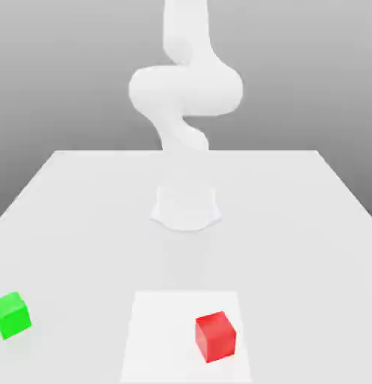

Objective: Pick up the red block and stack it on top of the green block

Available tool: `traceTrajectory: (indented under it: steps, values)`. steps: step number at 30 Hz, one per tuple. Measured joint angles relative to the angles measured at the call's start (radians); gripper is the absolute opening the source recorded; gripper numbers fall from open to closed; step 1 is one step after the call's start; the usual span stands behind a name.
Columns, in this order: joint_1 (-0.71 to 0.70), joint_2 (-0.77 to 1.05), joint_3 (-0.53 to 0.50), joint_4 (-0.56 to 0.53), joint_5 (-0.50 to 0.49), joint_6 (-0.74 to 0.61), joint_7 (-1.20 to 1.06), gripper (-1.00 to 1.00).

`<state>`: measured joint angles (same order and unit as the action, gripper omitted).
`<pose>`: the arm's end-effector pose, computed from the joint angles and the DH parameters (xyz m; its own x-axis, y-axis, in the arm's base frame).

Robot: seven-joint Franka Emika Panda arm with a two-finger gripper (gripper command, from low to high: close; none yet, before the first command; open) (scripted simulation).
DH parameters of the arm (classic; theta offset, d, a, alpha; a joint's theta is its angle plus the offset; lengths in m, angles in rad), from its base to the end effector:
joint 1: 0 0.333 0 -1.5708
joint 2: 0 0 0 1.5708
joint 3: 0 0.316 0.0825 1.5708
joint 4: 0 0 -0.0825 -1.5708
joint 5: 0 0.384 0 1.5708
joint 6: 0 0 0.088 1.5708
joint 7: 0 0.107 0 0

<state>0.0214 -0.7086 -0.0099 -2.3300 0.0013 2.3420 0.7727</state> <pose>0.3814 0.0032 0.6672 0.5477 -0.6942 0.4670 -0.5146 -0.7196 -0.4661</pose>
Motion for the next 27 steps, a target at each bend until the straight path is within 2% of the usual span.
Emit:
traceTrajectory:
  steps: [15,22,27]
  values:
    - [0.081,0.55,-0.014,-0.182,0.029,0.257,-0.179,0.0]
    - [0.102,0.803,-0.005,-0.265,0.009,0.376,-0.237,0.0]
    - [0.1,0.984,-0.002,-0.253,0.009,0.518,-0.246,0.0]
